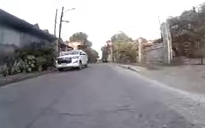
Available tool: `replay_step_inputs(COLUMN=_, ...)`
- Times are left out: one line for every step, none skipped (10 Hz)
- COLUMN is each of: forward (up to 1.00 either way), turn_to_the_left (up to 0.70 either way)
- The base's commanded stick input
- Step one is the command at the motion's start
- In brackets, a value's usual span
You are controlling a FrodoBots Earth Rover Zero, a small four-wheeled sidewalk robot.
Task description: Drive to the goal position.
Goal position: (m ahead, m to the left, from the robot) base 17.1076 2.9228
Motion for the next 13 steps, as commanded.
replay_step_inputs(forward=1.00, turn_to_the_left=0.05)
replay_step_inputs(forward=1.00, turn_to_the_left=0.05)
replay_step_inputs(forward=1.00, turn_to_the_left=0.05)
replay_step_inputs(forward=1.00, turn_to_the_left=0.05)
replay_step_inputs(forward=1.00, turn_to_the_left=-0.23)
replay_step_inputs(forward=1.00, turn_to_the_left=-0.35)
replay_step_inputs(forward=1.00, turn_to_the_left=-0.20)
replay_step_inputs(forward=1.00, turn_to_the_left=0.05)
replay_step_inputs(forward=1.00, turn_to_the_left=0.05)
replay_step_inputs(forward=1.00, turn_to_the_left=0.05)
replay_step_inputs(forward=1.00, turn_to_the_left=0.05)
replay_step_inputs(forward=1.00, turn_to_the_left=0.05)
replay_step_inputs(forward=1.00, turn_to_the_left=0.05)
